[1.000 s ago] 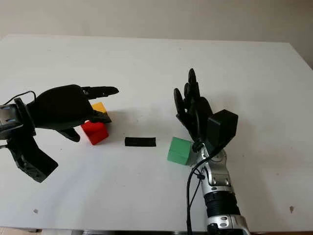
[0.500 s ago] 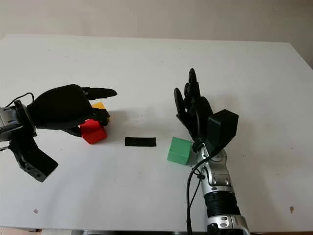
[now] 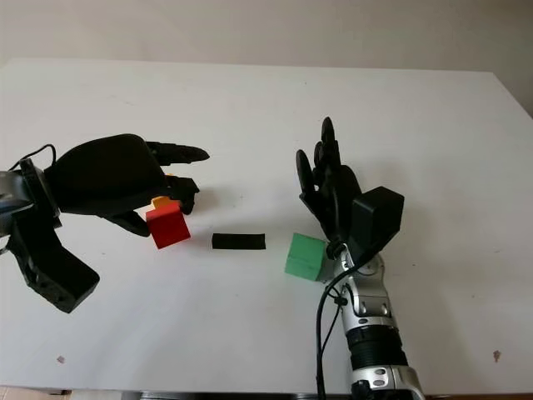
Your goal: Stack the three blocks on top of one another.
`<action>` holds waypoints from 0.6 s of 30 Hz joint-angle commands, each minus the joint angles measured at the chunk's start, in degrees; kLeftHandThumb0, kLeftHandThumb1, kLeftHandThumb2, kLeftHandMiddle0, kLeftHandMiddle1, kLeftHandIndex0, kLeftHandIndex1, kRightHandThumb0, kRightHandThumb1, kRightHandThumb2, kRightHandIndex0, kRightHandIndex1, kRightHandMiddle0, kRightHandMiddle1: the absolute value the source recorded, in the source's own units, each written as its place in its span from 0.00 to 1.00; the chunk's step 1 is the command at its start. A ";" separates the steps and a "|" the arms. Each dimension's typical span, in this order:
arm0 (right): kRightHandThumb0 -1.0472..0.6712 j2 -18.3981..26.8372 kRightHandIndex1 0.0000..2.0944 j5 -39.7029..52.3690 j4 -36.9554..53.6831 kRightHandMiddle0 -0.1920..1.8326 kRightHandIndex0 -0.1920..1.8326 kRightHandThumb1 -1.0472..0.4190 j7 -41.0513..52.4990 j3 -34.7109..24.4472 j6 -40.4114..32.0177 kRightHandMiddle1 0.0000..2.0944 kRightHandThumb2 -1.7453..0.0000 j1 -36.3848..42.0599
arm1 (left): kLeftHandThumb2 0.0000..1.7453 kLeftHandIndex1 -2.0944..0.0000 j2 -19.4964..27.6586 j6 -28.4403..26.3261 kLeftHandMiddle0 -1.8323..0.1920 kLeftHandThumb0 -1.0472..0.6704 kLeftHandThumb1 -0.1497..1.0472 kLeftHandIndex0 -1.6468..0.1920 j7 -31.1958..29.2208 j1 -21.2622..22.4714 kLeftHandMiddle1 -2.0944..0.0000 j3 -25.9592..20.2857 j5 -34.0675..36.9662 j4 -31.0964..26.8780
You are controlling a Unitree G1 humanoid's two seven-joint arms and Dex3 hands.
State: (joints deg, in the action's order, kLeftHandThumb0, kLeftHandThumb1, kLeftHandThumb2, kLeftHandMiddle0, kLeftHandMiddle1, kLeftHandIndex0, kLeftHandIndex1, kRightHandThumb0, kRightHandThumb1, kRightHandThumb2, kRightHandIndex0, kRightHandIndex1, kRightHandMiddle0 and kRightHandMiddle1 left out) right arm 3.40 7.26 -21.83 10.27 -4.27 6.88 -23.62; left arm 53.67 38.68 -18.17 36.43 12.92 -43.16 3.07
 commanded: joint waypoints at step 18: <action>0.18 -0.30 0.00 -0.83 2.16 0.00 0.00 0.00 -1.62 0.20 -0.81 0.00 0.71 0.14 | 0.03 0.44 -10.01 8.34 0.73 0.41 0.81 0.53 9.02 13.56 0.97 7.14 -12.80 7.13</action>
State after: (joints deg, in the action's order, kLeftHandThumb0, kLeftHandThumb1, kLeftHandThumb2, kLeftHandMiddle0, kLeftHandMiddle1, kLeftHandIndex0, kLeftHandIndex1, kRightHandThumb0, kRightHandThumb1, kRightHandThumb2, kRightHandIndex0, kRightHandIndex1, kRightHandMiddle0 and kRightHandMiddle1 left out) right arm 2.94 6.48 -20.64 8.65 -4.14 5.69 -23.54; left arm 44.39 46.40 -10.84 48.05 19.28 -54.98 9.28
